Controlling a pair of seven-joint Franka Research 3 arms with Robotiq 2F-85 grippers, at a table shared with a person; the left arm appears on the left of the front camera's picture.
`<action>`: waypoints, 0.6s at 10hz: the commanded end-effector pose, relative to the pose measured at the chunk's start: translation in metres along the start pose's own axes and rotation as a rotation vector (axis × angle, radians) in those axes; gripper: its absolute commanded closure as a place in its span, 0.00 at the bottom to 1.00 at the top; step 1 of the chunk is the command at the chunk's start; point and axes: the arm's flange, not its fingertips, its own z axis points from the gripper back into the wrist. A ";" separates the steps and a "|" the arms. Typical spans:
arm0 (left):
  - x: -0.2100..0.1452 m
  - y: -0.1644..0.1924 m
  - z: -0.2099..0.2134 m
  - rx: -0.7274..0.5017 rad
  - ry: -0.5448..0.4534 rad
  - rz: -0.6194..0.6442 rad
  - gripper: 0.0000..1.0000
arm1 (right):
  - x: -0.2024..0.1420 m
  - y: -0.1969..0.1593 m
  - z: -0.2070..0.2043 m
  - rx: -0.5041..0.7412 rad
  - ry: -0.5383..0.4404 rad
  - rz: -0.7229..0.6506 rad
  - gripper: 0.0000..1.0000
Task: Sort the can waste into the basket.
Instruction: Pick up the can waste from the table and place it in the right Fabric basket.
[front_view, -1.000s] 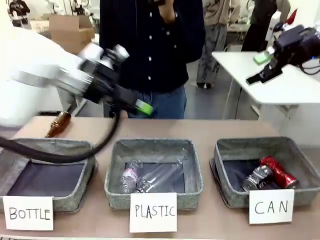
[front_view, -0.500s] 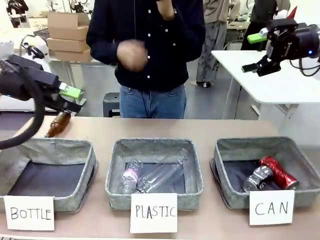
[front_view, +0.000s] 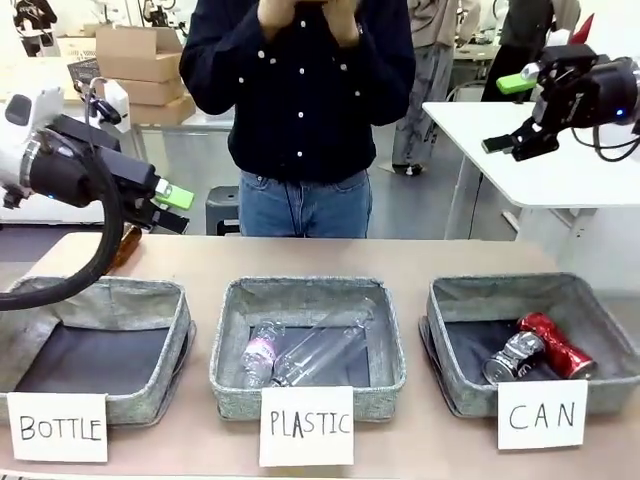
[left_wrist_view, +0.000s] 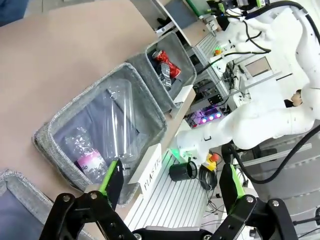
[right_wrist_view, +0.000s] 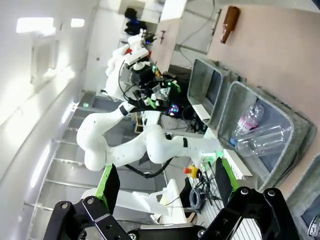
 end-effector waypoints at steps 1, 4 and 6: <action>0.002 0.000 0.002 -0.006 -0.022 0.003 0.00 | 0.001 0.000 0.002 0.007 0.004 0.024 0.00; 0.002 0.000 0.002 -0.006 -0.022 0.003 0.00 | 0.001 0.000 0.002 0.007 0.004 0.024 0.00; 0.002 0.000 0.002 -0.006 -0.022 0.003 0.00 | 0.001 0.000 0.002 0.007 0.004 0.024 0.00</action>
